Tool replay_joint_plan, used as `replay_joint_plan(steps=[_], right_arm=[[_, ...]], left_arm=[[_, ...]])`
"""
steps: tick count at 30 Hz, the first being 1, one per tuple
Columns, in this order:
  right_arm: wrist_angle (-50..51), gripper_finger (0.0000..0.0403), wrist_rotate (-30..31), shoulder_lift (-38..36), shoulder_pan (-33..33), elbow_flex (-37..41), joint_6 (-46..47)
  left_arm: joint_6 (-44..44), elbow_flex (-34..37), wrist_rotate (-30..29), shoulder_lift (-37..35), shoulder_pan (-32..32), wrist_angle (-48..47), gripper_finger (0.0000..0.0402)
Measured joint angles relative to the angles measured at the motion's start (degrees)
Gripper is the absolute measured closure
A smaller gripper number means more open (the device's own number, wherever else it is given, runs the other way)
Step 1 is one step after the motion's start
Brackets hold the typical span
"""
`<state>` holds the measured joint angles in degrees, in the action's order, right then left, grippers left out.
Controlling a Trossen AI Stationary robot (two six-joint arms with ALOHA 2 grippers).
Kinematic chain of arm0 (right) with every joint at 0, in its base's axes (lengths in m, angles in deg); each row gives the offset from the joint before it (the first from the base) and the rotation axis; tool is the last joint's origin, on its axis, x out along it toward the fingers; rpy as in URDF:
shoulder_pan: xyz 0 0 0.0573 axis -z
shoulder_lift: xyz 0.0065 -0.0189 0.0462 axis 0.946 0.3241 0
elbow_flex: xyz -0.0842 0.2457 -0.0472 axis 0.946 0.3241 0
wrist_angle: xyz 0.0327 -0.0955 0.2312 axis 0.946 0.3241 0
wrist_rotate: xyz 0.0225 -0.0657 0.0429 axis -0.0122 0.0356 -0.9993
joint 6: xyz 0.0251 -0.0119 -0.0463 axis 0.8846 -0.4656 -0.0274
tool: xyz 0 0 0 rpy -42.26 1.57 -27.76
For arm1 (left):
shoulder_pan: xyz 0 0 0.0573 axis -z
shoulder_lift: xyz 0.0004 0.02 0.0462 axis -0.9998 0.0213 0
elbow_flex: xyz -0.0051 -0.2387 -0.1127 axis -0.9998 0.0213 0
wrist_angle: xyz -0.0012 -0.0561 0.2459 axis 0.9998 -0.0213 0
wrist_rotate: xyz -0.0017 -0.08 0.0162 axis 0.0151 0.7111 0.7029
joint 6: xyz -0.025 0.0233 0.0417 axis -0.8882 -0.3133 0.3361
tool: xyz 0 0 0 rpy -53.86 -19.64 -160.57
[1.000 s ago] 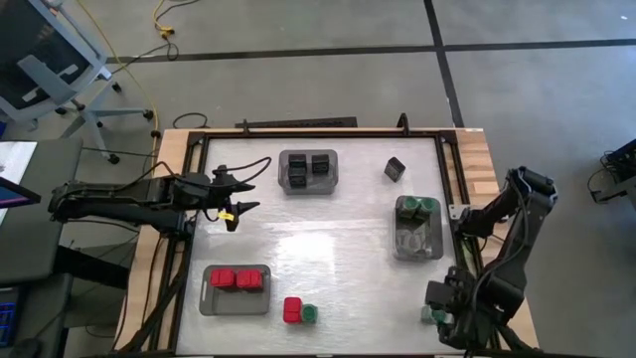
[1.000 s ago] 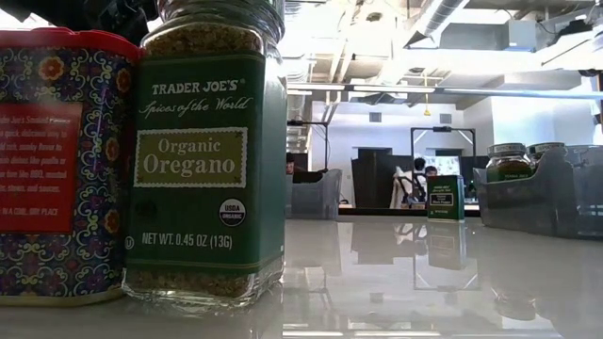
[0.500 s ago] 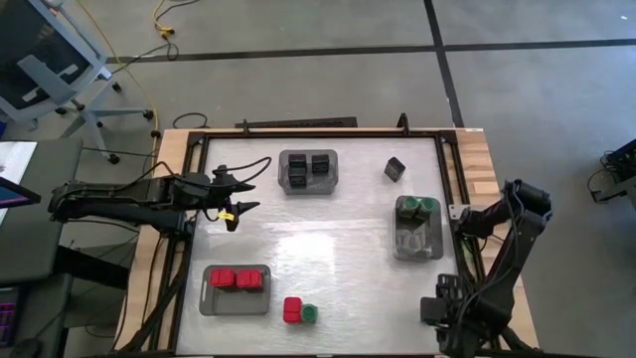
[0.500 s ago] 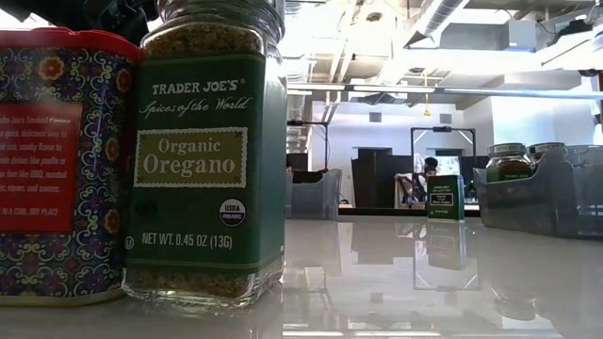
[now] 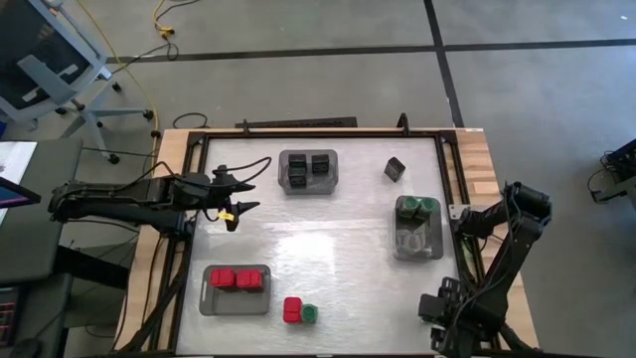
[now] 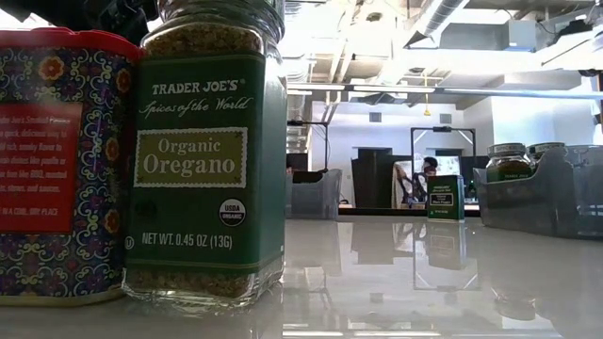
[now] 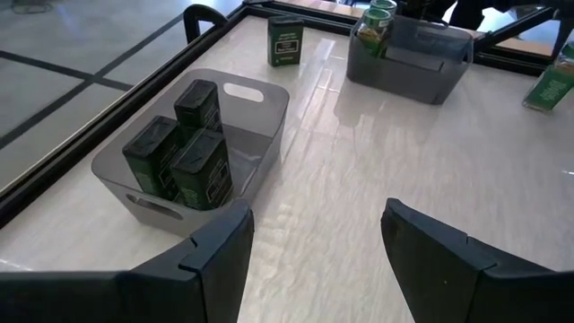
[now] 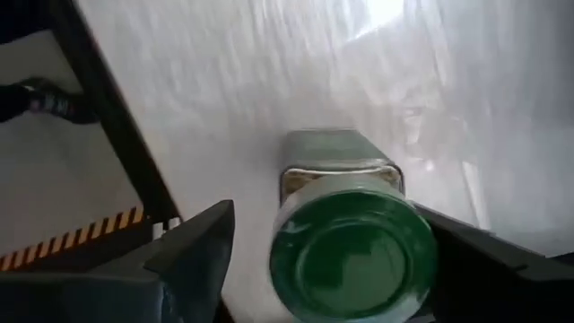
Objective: Sort spices by type
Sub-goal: Put the right green seasoning bottle into the middle right black transparent bin
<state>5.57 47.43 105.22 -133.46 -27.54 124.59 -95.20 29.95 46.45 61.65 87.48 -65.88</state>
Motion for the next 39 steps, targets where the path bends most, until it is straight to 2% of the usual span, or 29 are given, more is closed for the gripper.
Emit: replay_joint_plan(steps=[5,12,18,19,23,27,35,39], right_arm=[[-0.32,0.0085,0.11,0.00,-0.31,2.24,3.77],[-6.09,0.0115,0.29,0.00,-0.31,4.91,1.52],[-6.47,0.0186,0.32,-1.02,-0.11,4.89,-1.06],[-5.92,0.0187,0.31,-1.68,-0.01,4.62,-1.50],[-0.06,0.0187,0.33,-6.15,1.23,2.24,-2.09],[6.50,0.0187,1.14,-12.23,3.96,-0.27,-7.86],[18.90,0.0187,12.38,-23.83,13.48,-1.53,-18.03],[21.65,0.0187,13.89,-28.18,19.34,0.98,-27.31]], left_arm=[[0.02,0.01,0.00,0.00,0.00,-0.02,0.0166],[0.92,0.00,0.00,0.00,0.00,-0.64,0.0166],[-0.02,0.01,0.00,-0.02,0.00,-1.42,0.0166],[-0.34,0.01,0.00,-0.02,0.00,-1.42,0.0166],[-0.33,0.00,0.00,-0.02,0.00,-1.42,0.0166],[0.42,0.02,0.00,0.00,0.00,-1.42,0.0166],[0.46,0.02,0.00,0.00,-0.01,-1.42,0.0166],[0.46,0.01,0.00,-0.02,-0.01,-1.28,0.0166]])
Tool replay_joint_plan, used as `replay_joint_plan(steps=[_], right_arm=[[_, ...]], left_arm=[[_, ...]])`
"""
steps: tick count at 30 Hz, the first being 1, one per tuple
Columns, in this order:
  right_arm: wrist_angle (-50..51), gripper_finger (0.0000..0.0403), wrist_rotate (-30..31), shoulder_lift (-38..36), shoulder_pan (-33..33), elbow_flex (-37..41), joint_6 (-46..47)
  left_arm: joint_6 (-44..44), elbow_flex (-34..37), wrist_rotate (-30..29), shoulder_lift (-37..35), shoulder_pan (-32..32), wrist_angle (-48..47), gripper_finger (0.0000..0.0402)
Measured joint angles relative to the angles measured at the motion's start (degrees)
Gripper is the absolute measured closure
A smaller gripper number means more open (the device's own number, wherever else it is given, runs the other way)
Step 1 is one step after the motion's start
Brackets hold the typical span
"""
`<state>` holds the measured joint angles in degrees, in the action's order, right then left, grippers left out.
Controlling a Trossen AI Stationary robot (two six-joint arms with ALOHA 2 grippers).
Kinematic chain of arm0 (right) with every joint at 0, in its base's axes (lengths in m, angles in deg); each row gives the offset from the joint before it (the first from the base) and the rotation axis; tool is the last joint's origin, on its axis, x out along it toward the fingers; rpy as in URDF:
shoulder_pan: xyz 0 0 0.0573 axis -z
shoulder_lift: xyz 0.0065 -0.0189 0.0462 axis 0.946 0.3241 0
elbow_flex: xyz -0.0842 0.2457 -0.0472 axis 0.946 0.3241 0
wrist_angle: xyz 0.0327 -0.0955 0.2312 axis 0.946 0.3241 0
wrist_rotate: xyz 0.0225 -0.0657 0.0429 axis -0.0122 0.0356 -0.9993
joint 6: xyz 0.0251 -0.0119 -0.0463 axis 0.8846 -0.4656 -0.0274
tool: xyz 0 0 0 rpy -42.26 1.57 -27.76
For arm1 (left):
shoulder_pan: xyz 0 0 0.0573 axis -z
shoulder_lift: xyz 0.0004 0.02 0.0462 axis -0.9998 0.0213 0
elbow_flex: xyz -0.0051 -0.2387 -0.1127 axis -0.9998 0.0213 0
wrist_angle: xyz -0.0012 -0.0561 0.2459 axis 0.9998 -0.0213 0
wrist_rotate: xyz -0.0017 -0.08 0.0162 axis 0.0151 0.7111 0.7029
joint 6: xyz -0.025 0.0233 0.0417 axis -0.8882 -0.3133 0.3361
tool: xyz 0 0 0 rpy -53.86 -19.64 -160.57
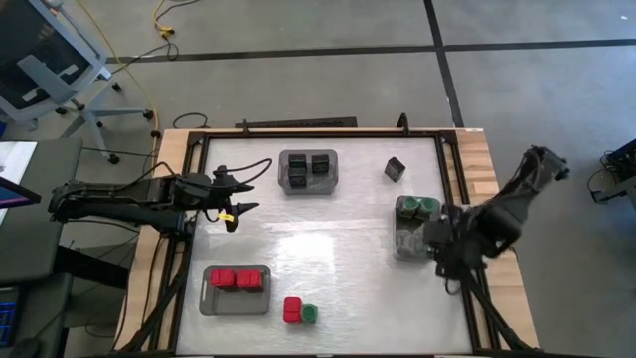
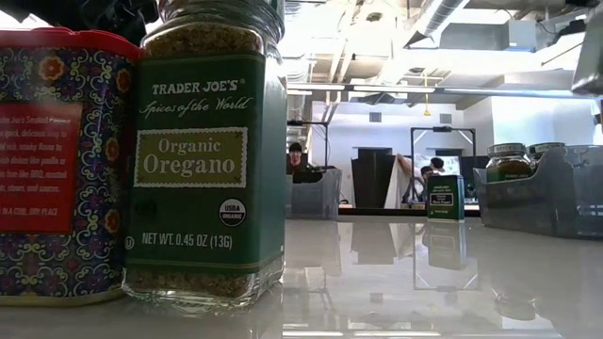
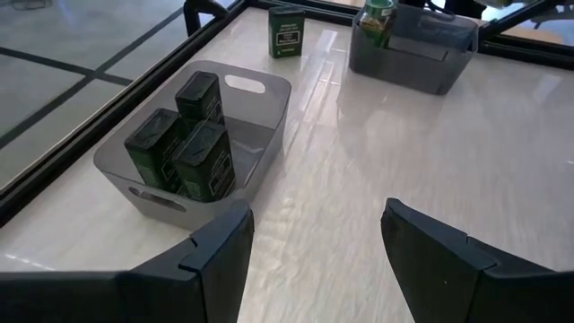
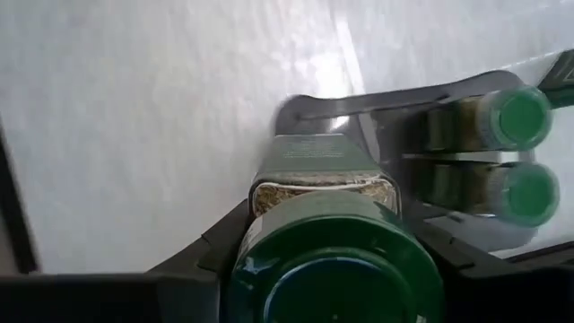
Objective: Sort spices by type
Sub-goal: Put the right green seasoning bottle into the middle right black transparent bin
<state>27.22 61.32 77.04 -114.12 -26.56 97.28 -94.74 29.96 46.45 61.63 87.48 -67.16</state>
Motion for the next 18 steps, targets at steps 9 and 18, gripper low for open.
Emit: replay_joint_plan(steps=[9,18], right_arm=[[-8.04,0.0187,-5.04,-10.85,12.83,14.11,-14.04],[-12.22,0.0187,-9.36,-14.64,14.37,26.48,-16.91]], left_arm=[[0.02,-0.01,0.00,0.01,0.01,0.03,0.0166],[0.02,-0.01,0.00,0.01,-0.01,0.12,0.0166]])
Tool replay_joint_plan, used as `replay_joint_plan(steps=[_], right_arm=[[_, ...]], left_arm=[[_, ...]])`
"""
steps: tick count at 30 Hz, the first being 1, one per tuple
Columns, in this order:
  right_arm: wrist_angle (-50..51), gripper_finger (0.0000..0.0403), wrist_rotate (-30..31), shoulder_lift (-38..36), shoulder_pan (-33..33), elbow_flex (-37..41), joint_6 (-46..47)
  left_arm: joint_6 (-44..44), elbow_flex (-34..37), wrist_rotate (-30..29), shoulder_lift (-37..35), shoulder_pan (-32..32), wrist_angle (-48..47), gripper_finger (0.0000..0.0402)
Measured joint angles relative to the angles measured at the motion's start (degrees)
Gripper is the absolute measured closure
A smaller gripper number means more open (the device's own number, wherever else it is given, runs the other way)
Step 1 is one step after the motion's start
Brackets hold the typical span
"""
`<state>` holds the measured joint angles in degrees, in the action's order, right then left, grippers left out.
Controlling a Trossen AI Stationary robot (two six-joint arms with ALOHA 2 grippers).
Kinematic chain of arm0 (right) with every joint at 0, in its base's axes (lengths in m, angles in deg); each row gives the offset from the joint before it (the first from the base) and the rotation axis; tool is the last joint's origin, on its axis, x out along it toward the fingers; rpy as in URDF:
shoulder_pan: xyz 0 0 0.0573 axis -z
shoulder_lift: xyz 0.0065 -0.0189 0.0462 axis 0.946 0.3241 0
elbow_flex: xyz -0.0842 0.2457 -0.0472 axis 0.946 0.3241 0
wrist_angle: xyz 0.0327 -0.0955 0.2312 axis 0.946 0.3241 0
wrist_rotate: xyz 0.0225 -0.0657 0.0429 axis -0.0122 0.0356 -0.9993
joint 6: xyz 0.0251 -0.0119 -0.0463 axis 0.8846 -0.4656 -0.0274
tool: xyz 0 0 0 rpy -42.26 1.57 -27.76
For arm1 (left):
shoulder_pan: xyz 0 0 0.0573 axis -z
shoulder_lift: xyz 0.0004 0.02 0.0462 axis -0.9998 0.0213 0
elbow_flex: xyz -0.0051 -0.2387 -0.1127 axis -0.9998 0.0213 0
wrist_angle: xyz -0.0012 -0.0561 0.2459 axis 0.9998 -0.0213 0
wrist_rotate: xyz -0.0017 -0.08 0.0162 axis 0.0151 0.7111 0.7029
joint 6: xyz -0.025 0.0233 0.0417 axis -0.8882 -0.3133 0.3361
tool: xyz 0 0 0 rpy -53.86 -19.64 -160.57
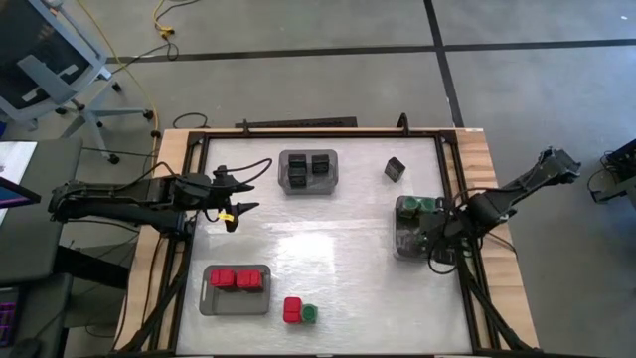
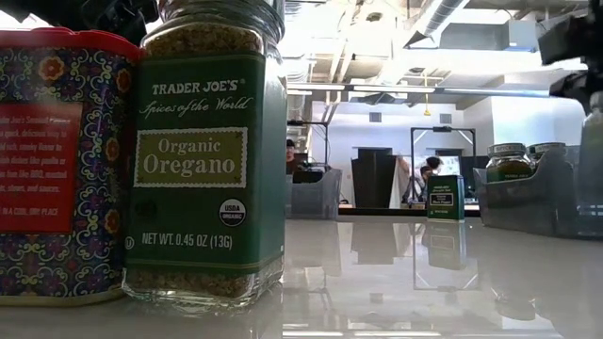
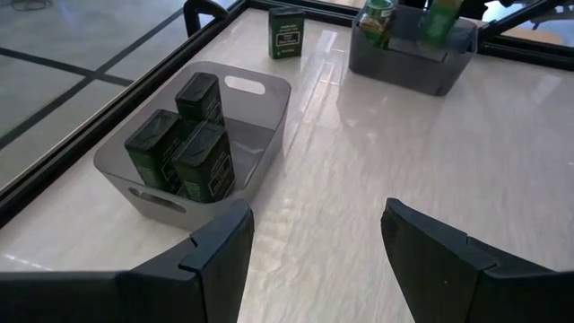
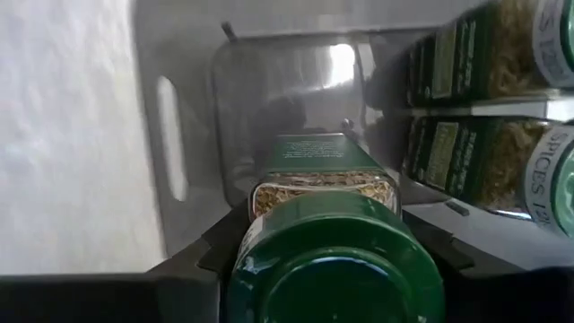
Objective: Sort spices by type
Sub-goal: Put the right green seasoning bottle into the middle right black transparent bin
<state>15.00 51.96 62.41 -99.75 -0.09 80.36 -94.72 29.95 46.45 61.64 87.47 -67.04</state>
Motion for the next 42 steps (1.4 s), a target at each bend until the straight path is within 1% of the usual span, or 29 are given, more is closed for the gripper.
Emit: replay_joint_plan(steps=[5,10,16,22,26,29,32,34,42], right_arm=[[-0.51,0.0187,0.02,-0.01,1.16,2.46,-0.22],[-2.40,0.0187,-1.34,0.00,4.15,4.28,-4.07],[-3.22,0.0187,-1.54,0.00,9.86,4.39,-10.31],[-3.20,0.0187,-4.30,0.00,16.63,4.39,-16.29],[-4.81,0.0187,-5.43,0.04,19.49,4.39,-19.48],[-5.58,0.0187,-6.25,0.04,20.74,4.96,-20.22],[-6.06,0.0187,-8.97,0.08,21.49,7.29,-20.20],[-6.58,0.0187,-9.88,0.08,21.68,7.44,-20.20],[-7.10,0.0187,-9.12,0.07,21.73,7.27,-20.15]], left_arm=[[0.00,0.02,0.00,0.01,-0.01,0.08,0.0166],[-0.04,0.02,0.00,-0.01,-0.01,1.22,0.0166],[-0.07,0.02,-0.02,0.01,0.00,1.95,0.0166],[-0.17,0.02,-0.02,-0.01,-0.01,1.80,0.0166],[-0.20,0.01,0.00,0.01,0.00,1.50,0.0166],[-0.22,0.00,0.00,-0.01,-0.01,1.49,0.0166],[-0.20,0.01,-0.01,-0.01,0.00,1.47,0.0166],[-0.22,0.00,0.00,0.01,-0.01,1.46,0.0166],[-0.21,0.01,0.00,0.00,-0.01,1.45,0.0166]])
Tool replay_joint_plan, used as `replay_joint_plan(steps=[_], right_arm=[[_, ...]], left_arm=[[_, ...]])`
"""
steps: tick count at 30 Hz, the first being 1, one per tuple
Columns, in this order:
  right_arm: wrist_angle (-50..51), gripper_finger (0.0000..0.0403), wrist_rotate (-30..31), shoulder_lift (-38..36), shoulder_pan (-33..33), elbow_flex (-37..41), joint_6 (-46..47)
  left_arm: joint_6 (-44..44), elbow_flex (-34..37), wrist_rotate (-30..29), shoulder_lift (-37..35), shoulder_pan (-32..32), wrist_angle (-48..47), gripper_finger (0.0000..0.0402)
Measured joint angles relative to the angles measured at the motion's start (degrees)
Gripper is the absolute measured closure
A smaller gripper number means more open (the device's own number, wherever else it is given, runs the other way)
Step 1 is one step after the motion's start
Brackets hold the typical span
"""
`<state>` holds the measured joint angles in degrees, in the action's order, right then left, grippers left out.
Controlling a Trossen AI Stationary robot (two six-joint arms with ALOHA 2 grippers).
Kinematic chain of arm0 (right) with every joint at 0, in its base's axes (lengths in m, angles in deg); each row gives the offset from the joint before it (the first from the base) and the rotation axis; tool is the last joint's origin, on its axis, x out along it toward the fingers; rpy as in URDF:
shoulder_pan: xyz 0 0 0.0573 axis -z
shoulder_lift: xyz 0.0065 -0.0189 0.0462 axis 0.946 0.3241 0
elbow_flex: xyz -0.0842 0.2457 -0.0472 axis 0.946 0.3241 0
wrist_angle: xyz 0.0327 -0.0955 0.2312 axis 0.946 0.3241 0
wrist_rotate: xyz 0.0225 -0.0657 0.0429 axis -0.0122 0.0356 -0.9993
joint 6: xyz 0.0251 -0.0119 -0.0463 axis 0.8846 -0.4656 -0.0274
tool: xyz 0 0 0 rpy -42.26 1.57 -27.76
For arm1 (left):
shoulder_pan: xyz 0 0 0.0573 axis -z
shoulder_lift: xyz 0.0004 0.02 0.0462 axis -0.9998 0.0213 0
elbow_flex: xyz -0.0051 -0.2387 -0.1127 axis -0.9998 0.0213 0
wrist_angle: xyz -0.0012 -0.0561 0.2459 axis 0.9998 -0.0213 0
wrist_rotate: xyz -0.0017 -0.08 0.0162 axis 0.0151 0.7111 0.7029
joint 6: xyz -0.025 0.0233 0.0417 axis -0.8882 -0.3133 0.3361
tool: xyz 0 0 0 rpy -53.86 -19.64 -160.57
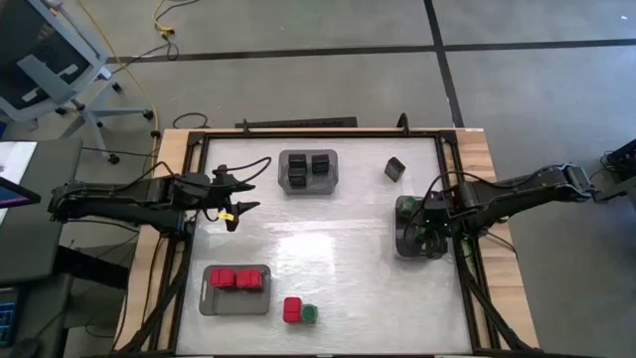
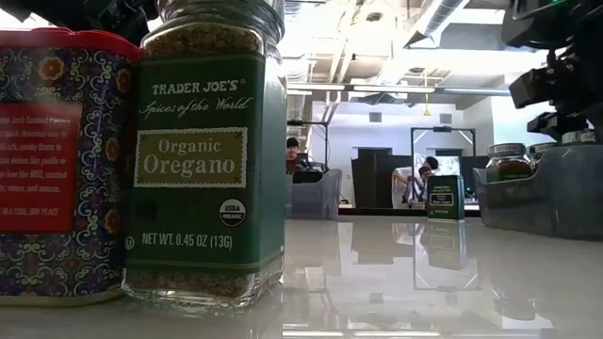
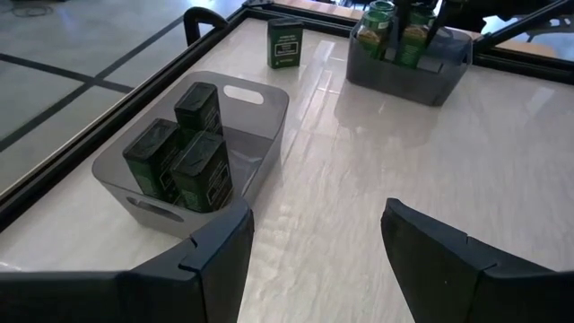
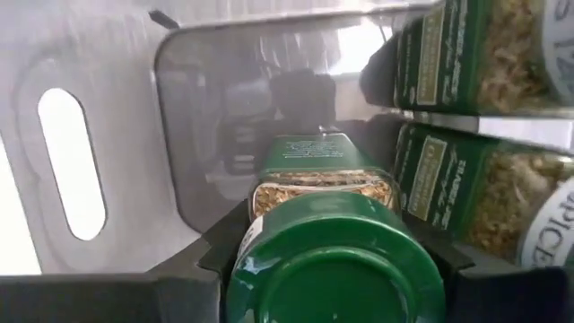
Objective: Sort spices by type
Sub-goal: Put the right green seasoning bottle into the middle right black transparent bin
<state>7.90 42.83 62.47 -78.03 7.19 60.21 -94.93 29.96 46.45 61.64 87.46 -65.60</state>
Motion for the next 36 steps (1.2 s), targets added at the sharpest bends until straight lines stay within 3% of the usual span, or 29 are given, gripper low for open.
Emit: replay_joint_plan(steps=[8,17,36], right_arm=[[0.05,0.0184,0.28,0.00,-0.02,0.00,0.13],[-0.25,0.0109,0.41,-0.02,-0.02,0.00,1.70],[3.09,0.0102,2.10,-0.15,-0.02,-4.01,2.40]], left_arm=[[-0.01,0.00,0.00,0.01,0.00,-0.03,0.0166],[-0.01,-0.01,0.00,0.01,0.00,0.00,0.0166],[-0.07,-0.01,0.00,0.00,0.00,0.02,0.0166]])
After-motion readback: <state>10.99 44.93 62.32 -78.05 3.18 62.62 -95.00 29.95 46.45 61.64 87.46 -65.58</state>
